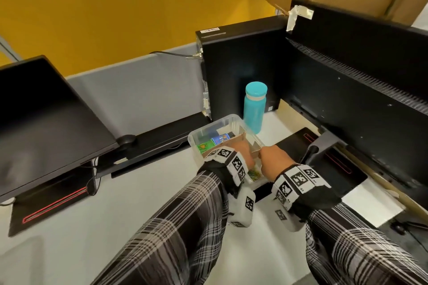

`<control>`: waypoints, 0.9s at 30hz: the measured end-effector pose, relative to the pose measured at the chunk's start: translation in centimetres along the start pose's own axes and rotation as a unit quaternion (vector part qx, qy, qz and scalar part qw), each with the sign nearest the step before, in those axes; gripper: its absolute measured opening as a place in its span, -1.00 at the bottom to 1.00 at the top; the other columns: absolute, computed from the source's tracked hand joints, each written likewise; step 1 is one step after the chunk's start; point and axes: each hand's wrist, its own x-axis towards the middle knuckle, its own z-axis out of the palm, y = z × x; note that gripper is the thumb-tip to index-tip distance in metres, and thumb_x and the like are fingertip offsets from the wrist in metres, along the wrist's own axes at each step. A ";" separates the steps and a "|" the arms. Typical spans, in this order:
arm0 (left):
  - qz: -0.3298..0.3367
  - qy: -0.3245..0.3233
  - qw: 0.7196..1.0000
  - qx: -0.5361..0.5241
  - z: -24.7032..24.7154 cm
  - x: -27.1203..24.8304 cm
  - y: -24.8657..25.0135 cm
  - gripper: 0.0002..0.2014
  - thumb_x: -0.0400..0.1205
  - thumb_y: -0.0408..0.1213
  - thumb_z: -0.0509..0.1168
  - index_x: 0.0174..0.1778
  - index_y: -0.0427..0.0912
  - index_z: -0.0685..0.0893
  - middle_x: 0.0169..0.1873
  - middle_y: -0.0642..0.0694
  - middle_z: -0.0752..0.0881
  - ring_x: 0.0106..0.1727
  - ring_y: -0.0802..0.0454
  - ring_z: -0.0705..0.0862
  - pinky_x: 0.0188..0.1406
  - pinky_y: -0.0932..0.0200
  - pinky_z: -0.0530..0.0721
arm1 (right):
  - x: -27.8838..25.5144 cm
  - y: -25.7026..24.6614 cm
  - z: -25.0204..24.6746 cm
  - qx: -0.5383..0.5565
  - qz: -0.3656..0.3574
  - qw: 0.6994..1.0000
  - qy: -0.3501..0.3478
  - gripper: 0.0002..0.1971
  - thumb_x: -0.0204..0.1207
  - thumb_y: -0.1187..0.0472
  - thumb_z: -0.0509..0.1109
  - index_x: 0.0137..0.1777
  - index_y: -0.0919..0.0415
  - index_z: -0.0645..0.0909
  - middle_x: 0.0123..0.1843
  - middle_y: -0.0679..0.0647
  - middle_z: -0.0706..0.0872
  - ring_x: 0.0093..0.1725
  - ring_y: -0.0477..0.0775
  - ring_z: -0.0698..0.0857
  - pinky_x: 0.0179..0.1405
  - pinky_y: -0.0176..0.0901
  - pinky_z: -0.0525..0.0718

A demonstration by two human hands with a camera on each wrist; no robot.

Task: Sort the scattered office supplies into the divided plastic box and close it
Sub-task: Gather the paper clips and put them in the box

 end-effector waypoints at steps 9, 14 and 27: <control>0.036 0.152 0.970 -0.185 0.0 -10.6 -12.3 -0.63 0.63 -0.35 0.23 0.33 0.06 0.59 0.16 0.15 0.67 0.04 0.16 0.67 0.05 0.33 0.59 | -4.5 -1.5 4.5 0.218 -0.176 0.921 0.269 -0.78 0.58 0.23 0.23 0.15 0.09 0.64 0.12 -0.04 0.67 0.14 -0.04 0.58 0.18 -0.25 0.50; -0.101 0.103 0.977 -0.157 5.7 -17.5 -22.1 -0.52 0.58 -0.19 0.36 0.42 0.10 0.46 0.29 0.06 0.54 0.16 0.13 0.58 0.23 0.18 0.61 | -7.0 -8.4 10.3 0.222 -0.318 0.891 0.235 -0.77 0.53 0.20 0.17 0.09 0.13 0.61 0.05 -0.03 0.63 0.07 -0.08 0.53 0.14 -0.43 0.45; -0.198 -0.040 0.974 -0.105 12.8 -26.3 -29.0 -0.20 0.44 -0.07 0.49 0.54 -0.07 0.24 0.37 -0.04 0.35 0.24 -0.03 0.58 0.25 0.18 0.56 | -7.6 -18.1 21.5 0.031 -0.218 0.964 -0.148 0.12 0.14 -0.17 0.63 0.59 0.09 0.04 0.43 0.14 0.17 0.36 0.20 0.34 0.33 0.00 0.52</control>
